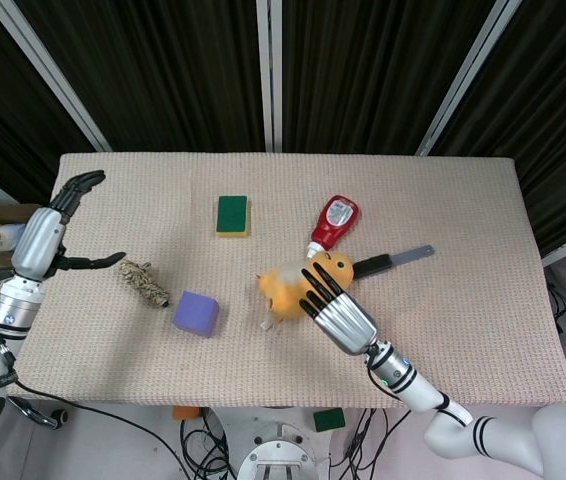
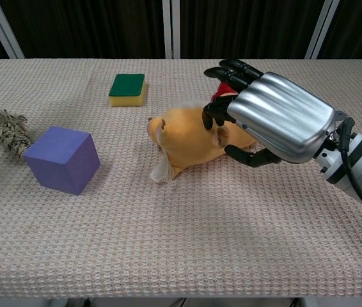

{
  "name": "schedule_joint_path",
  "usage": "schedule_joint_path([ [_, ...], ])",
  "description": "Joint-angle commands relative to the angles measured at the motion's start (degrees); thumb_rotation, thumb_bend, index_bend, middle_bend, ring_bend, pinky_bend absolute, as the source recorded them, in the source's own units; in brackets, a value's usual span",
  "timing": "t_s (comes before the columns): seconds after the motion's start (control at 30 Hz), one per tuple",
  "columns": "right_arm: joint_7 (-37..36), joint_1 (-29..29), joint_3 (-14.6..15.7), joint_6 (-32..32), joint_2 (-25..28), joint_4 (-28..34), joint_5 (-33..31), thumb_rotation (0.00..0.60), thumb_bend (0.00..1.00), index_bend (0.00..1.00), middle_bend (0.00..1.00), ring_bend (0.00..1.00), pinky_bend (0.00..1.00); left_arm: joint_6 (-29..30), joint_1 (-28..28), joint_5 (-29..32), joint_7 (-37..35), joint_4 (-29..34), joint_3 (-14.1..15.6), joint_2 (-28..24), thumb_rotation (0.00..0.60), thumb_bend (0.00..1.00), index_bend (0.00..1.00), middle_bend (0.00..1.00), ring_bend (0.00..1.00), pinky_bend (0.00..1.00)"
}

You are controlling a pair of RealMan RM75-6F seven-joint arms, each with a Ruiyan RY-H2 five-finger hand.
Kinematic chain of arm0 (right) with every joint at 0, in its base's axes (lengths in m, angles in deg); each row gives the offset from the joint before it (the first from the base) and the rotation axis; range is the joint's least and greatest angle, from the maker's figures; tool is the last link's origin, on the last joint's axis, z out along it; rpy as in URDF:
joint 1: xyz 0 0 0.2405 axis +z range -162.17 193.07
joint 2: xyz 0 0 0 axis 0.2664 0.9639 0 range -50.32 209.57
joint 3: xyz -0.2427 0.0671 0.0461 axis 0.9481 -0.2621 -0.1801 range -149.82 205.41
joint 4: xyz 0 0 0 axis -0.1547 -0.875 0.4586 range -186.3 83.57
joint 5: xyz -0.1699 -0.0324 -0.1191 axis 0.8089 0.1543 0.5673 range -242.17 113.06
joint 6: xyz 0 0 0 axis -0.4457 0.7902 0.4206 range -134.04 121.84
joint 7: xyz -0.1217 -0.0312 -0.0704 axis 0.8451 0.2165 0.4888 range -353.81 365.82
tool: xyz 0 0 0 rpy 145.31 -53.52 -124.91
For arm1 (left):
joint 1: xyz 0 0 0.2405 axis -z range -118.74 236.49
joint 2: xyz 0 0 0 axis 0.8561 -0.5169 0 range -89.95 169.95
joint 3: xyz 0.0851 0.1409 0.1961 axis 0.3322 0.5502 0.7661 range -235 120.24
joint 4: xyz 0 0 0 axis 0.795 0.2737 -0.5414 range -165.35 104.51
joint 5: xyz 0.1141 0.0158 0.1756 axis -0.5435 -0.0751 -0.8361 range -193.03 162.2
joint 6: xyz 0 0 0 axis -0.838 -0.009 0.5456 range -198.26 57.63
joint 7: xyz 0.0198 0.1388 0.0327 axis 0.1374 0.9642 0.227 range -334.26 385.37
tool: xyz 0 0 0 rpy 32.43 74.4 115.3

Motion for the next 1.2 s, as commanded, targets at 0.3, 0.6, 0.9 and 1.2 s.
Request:
schedule_joint_path([
  [0.3, -0.7, 0.8, 0.2, 1.4, -1.9, -2.9, 0.7, 0.6, 0.41, 0.55, 0.55, 0.08, 0.0, -0.3, 0.1, 0.0, 0.2, -1.6, 0.3, 0.8, 0.409, 0.06, 0.11, 0.09, 0.07, 0.19],
  [0.6, -3.0, 1.7, -0.2, 4.3, -5.1, -8.4, 1.6, 0.6, 0.47, 0.86, 0.75, 0.23, 0.0, -0.2, 0.1, 0.2, -0.8, -2.4, 0.2, 1.1, 0.409, 0.06, 0.11, 0.09, 0.07, 0.19],
  [0.9, -4.1, 1.6, 0.5, 4.6, -4.9, -9.7, 1.0, 0.6, 0.41, 0.79, 0.7, 0.22, 0.0, 0.0, 0.1, 0.1, -1.2, -2.8, 0.3, 1.2, 0.409, 0.06, 0.11, 0.09, 0.07, 0.19],
  [1.2, -4.1, 0.8, 1.5, 4.1, -1.2, -5.5, 0.4, 0.6, 0.34, 0.34, 0.42, 0.04, 0.0, -0.1, 0.2, -0.1, -0.9, -2.7, 0.5, 1.4, 0.405, 0.06, 0.11, 0.09, 0.07, 0.19],
])
